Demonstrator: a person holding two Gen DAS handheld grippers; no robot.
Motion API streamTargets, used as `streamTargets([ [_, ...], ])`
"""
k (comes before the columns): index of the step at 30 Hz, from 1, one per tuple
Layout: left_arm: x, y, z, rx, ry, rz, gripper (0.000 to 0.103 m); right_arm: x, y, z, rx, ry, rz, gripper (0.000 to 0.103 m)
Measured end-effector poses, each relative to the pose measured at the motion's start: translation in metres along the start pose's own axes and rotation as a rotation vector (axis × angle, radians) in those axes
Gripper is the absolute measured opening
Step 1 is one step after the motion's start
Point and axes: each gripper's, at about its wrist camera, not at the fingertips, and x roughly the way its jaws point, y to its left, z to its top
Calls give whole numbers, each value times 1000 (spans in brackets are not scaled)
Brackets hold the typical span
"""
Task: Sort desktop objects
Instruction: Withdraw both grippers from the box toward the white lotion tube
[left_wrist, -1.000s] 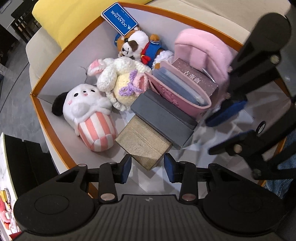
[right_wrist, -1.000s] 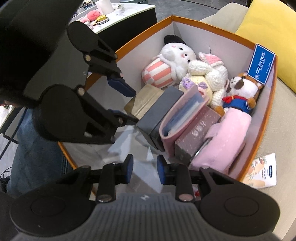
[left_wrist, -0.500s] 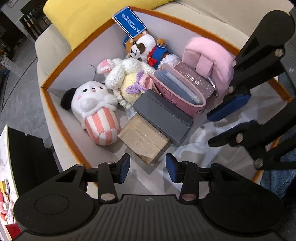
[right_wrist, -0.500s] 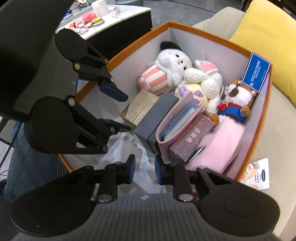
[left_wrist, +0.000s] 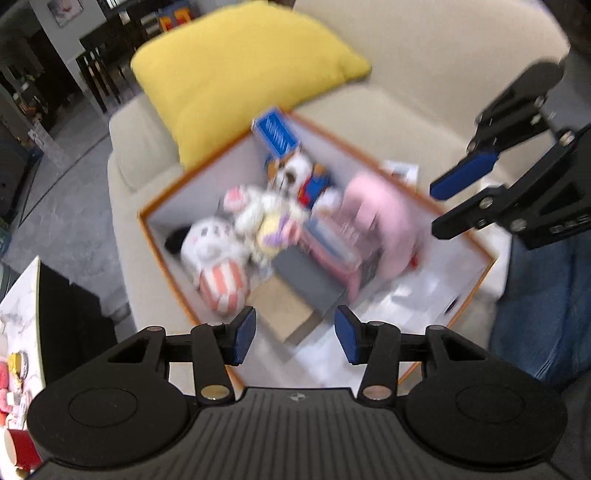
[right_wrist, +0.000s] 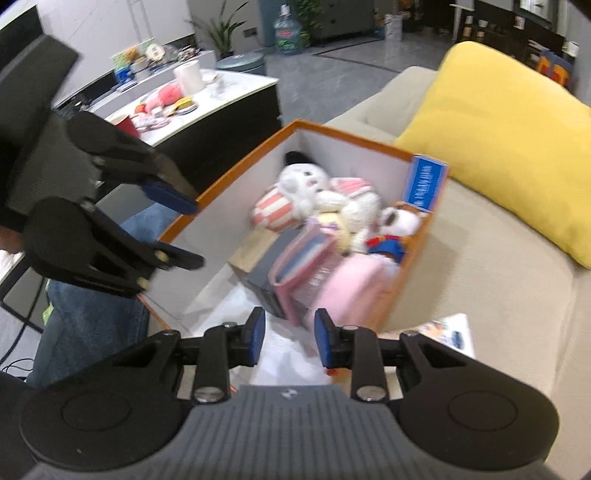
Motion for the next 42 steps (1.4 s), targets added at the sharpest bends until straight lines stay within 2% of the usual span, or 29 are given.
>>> streamTargets([
  [9,-10,-40,48,12,-203,-92,55,-29,-57,-33,111,-12,-133,31],
  [14,12,-69,81,72,-252,-102,55,-33,-93,-56,129,10,-193,31],
  [19,42,-86,119,47,-184,-205,55,-29,-139,-75,209,94,-253,31],
  [22,65,-95,136,39,-138,-222,55,-23,-166,-87,258,138,-257,31],
  [27,106,-103,153,38,-48,-245,55,-2,-188,-94,260,201,-249,31],
  [30,125,-104,159,21,-4,-241,55,16,-197,-91,259,232,-222,31],
  [36,169,-108,166,36,159,-192,55,41,-200,-79,225,253,-169,31],
  [38,182,-109,168,44,193,-173,60,44,-198,-79,229,261,-145,31],
  [42,204,-104,170,-4,259,-165,61,48,-195,-79,231,267,-117,31],
])
